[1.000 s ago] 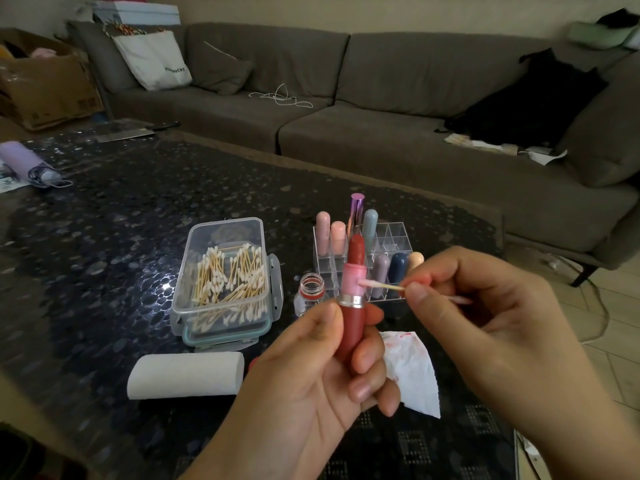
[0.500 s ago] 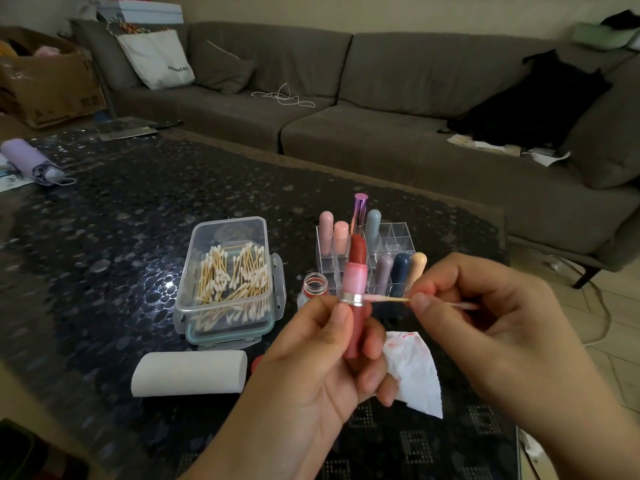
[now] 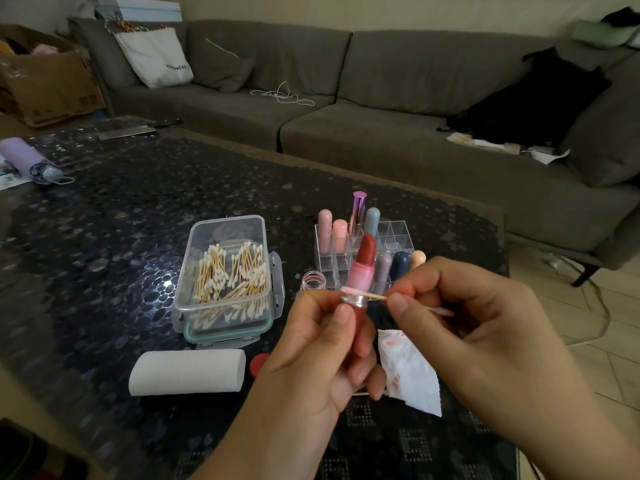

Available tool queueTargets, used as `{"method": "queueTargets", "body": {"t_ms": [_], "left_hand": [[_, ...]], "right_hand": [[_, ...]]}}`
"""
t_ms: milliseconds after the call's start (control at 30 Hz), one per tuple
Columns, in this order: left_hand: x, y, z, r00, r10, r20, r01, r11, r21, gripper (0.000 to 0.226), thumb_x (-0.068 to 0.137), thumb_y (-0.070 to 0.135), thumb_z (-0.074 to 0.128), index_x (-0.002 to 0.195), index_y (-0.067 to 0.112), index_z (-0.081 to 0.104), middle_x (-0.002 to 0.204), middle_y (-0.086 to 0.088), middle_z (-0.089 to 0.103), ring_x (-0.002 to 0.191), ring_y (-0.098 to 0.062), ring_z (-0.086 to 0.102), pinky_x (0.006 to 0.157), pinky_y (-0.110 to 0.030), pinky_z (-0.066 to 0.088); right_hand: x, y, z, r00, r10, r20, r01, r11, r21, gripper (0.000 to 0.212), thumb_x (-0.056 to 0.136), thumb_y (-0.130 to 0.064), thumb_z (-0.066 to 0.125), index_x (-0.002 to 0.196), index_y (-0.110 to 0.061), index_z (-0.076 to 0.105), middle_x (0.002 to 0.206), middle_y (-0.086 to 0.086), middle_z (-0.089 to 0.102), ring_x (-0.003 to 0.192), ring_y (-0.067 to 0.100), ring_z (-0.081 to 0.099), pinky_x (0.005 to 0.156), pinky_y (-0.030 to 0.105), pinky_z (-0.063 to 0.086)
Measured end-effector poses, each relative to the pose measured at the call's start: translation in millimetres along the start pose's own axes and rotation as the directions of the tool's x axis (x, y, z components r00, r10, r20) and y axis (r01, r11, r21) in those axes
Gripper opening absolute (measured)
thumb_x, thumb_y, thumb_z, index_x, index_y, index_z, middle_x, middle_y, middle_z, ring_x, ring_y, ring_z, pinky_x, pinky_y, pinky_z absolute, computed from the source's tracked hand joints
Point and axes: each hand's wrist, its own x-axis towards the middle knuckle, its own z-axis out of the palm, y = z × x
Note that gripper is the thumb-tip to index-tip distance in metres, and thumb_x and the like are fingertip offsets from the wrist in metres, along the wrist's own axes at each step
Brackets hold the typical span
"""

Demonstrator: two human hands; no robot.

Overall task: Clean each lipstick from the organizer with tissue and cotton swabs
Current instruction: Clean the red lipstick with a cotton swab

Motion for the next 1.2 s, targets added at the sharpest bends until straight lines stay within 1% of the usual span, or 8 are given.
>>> {"method": "queueTargets", "body": {"t_ms": [167, 267, 333, 467, 600, 767, 967, 1200], "left_hand": [[-2.1, -0.6, -1.3, 0.998, -0.06, 0.032, 0.062, 0.996, -0.068, 0.01, 0.077, 0.018, 0.061, 0.071, 0.012, 0.066, 0.058, -0.006, 0.048, 0.045, -0.014, 0.042, 0.045, -0.027, 0.043], [0.4, 0.0, -3.2, 0.99, -0.08, 0.115, 0.096, 0.986, -0.139, 0.025, 0.07, 0.027, 0.079, 0.084, 0.008, 0.07, 0.061, -0.008, 0.053, 0.047, -0.015, 0.048, 0.049, -0.029, 0.047], [2.0, -0.7, -5.2, 0.988, -0.084, 0.129, 0.105, 0.981, -0.164, 0.044, 0.062, 0.033, 0.085, 0.09, 0.003, 0.07, 0.064, -0.011, 0.056, 0.049, -0.017, 0.052, 0.05, -0.031, 0.049], [2.9, -0.5, -7.5, 0.983, -0.134, 0.128, 0.16, 0.962, -0.222, 0.05, 0.059, 0.031, 0.087, 0.091, -0.003, 0.069, 0.062, -0.011, 0.053, 0.046, -0.016, 0.049, 0.05, -0.032, 0.049], [2.2, 5.4, -5.1, 0.958, -0.176, 0.227, 0.234, 0.935, -0.267, 0.043, 0.06, 0.025, 0.088, 0.091, 0.002, 0.069, 0.061, -0.007, 0.051, 0.047, -0.014, 0.046, 0.051, -0.033, 0.049], [4.7, 6.4, -3.2, 0.96, -0.2, 0.196, 0.249, 0.931, -0.268, 0.065, 0.051, 0.011, 0.092, 0.099, 0.007, 0.049, 0.056, -0.006, 0.049, 0.043, -0.015, 0.046, 0.048, -0.032, 0.048], [3.9, 4.7, -5.0, 0.965, -0.171, 0.197, 0.222, 0.935, -0.277, 0.055, 0.054, 0.016, 0.091, 0.091, 0.003, 0.053, 0.058, -0.008, 0.05, 0.044, -0.016, 0.048, 0.049, -0.033, 0.048], [3.8, 2.6, -5.6, 0.979, -0.149, 0.139, 0.178, 0.956, -0.232, 0.047, 0.05, 0.024, 0.092, 0.082, 0.0, 0.068, 0.061, -0.013, 0.053, 0.045, -0.019, 0.049, 0.047, -0.033, 0.048]], "right_hand": [[1.2, 0.3, -4.8, 1.0, 0.017, -0.024, -0.016, 0.999, 0.033, 0.018, 0.073, -0.041, 0.056, 0.073, -0.025, 0.062, 0.052, 0.001, 0.051, 0.045, 0.008, 0.041, 0.045, 0.01, 0.035], [2.0, 1.9, -7.2, 0.999, 0.037, -0.007, -0.037, 0.996, 0.08, 0.018, 0.073, -0.042, 0.056, 0.072, -0.025, 0.063, 0.052, -0.001, 0.049, 0.047, 0.001, 0.04, 0.048, 0.008, 0.035], [1.6, 2.0, -6.0, 0.998, 0.056, 0.024, -0.058, 0.994, 0.095, 0.019, 0.073, -0.044, 0.057, 0.072, -0.027, 0.065, 0.053, -0.002, 0.053, 0.048, 0.005, 0.043, 0.048, 0.01, 0.038], [2.0, 2.0, -4.4, 0.996, 0.074, 0.054, -0.078, 0.993, 0.091, 0.023, 0.073, -0.046, 0.056, 0.075, -0.025, 0.067, 0.056, 0.003, 0.057, 0.051, 0.021, 0.049, 0.049, 0.017, 0.041], [3.5, 3.2, -7.4, 0.996, 0.079, 0.039, -0.082, 0.992, 0.093, 0.022, 0.071, -0.047, 0.056, 0.071, -0.027, 0.065, 0.049, -0.011, 0.048, 0.046, 0.0, 0.039, 0.047, 0.008, 0.033], [4.2, -0.3, -8.2, 0.991, 0.117, 0.071, -0.125, 0.986, 0.112, 0.012, 0.075, -0.03, 0.059, 0.065, -0.03, 0.067, 0.044, -0.012, 0.044, 0.042, -0.002, 0.038, 0.043, 0.005, 0.031], [5.1, 1.1, -7.1, 0.992, 0.093, 0.083, -0.102, 0.989, 0.104, 0.025, 0.07, -0.052, 0.055, 0.071, -0.031, 0.069, 0.048, -0.01, 0.048, 0.046, -0.002, 0.04, 0.045, 0.007, 0.033], [5.6, 4.1, -6.5, 0.992, 0.098, 0.077, -0.106, 0.988, 0.114, 0.028, 0.071, -0.051, 0.054, 0.074, -0.027, 0.068, 0.055, 0.003, 0.055, 0.049, 0.011, 0.046, 0.048, 0.016, 0.038]]}}
